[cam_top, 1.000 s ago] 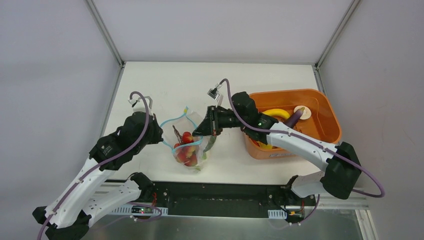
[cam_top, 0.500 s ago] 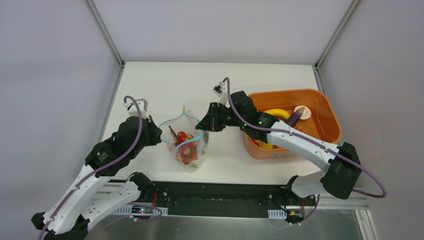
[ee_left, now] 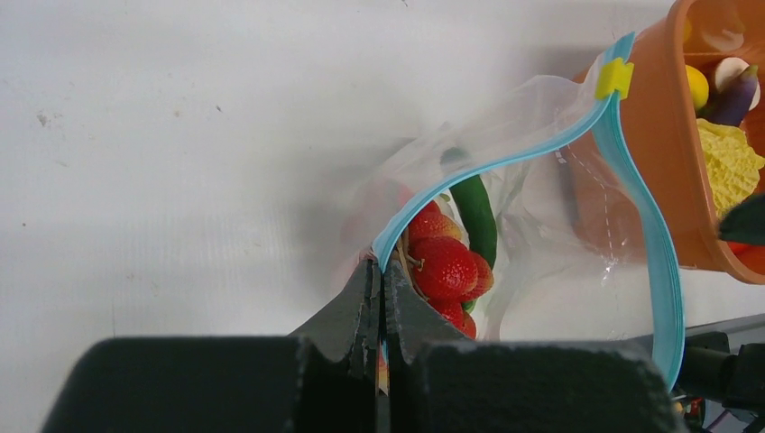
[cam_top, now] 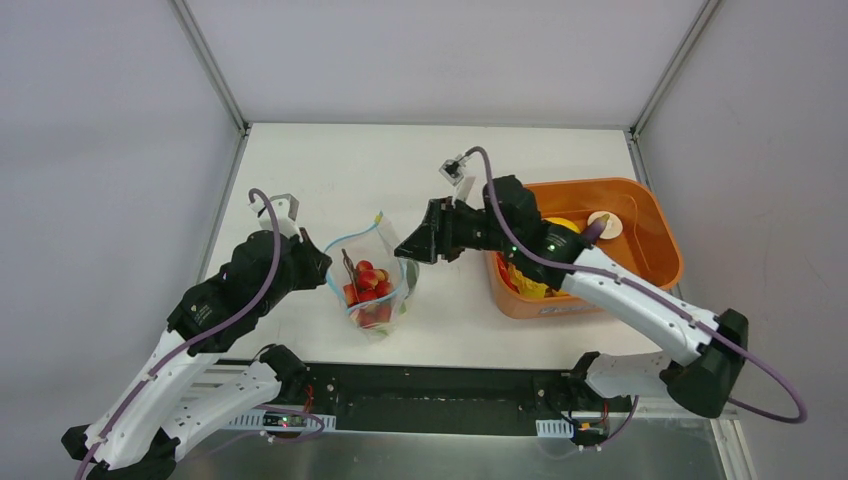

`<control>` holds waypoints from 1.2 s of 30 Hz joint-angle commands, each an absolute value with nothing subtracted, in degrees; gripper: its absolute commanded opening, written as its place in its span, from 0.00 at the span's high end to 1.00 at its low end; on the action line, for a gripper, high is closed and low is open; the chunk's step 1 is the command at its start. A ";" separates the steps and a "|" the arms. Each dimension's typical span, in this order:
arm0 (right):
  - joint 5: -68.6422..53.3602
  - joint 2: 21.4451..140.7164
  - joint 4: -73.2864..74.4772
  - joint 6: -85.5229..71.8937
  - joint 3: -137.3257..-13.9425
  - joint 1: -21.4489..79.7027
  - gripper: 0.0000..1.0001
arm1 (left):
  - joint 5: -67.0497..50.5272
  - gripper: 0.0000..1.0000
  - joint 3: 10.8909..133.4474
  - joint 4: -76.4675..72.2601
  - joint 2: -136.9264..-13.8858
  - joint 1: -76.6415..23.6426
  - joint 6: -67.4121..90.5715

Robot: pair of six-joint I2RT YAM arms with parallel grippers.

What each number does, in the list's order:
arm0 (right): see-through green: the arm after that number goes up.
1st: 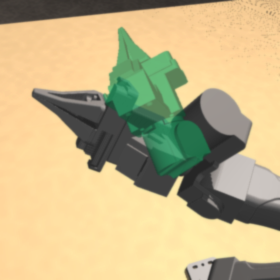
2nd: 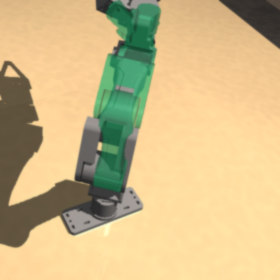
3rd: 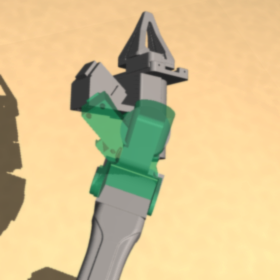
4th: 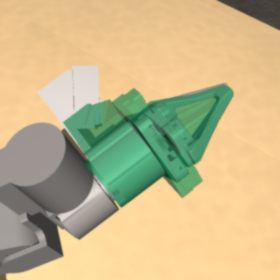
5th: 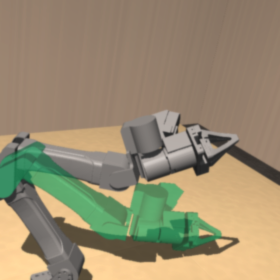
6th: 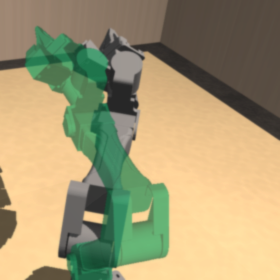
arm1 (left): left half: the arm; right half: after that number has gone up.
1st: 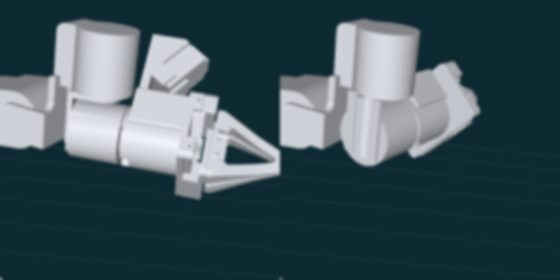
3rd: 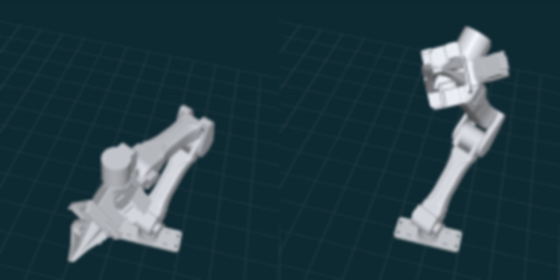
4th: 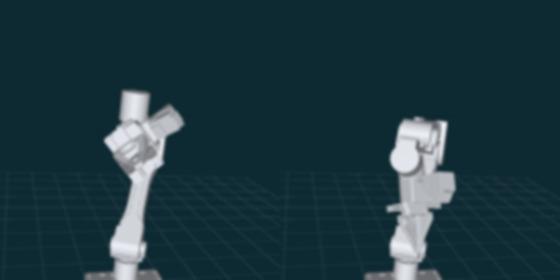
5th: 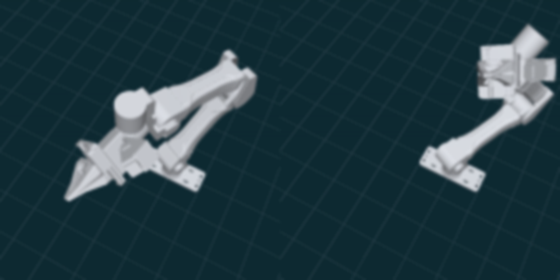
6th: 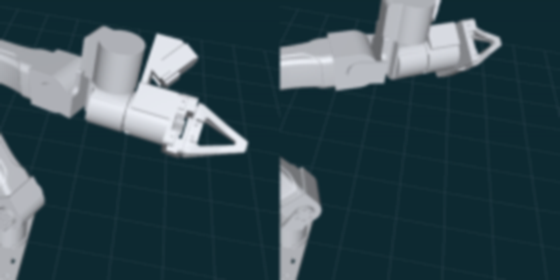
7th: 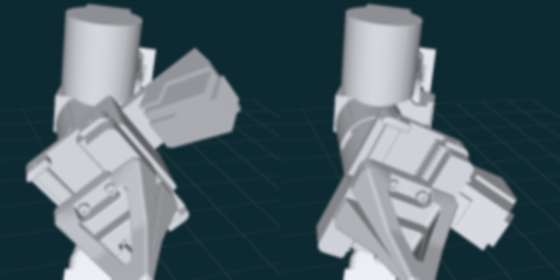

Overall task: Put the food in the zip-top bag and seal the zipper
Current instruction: Adjust the zipper food storage bag at the center of the board, then pick up the fake vegetable from the bin.

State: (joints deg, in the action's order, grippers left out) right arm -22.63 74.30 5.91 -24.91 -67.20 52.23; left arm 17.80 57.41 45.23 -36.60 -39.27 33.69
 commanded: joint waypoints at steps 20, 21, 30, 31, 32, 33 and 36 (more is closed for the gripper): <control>27.37 54.93 27.16 -21.02 -60.93 26.40 0.21 | 15.72 1.00 59.58 42.03 -37.34 -38.67 34.40; 26.59 55.23 27.22 -21.39 -60.37 23.48 0.20 | 15.73 1.00 59.23 41.71 -37.21 -38.67 34.63; 13.93 60.24 21.91 -28.06 -54.28 2.89 0.20 | 14.40 1.00 58.89 41.68 -37.14 -38.67 34.51; 12.55 60.62 20.98 -28.78 -53.72 1.61 0.20 | 14.21 1.00 59.02 41.76 -37.16 -38.67 34.39; 11.28 61.09 20.26 -29.18 -53.36 0.42 0.20 | 14.16 1.00 59.10 42.01 -37.24 -38.67 34.23; 10.58 61.61 19.55 -29.52 -53.02 0.21 0.20 | 14.02 1.00 59.14 42.20 -37.33 -38.67 34.19; 10.05 63.40 18.53 -29.79 -52.68 -2.15 0.20 | 13.50 1.00 58.96 42.51 -37.44 -38.67 34.19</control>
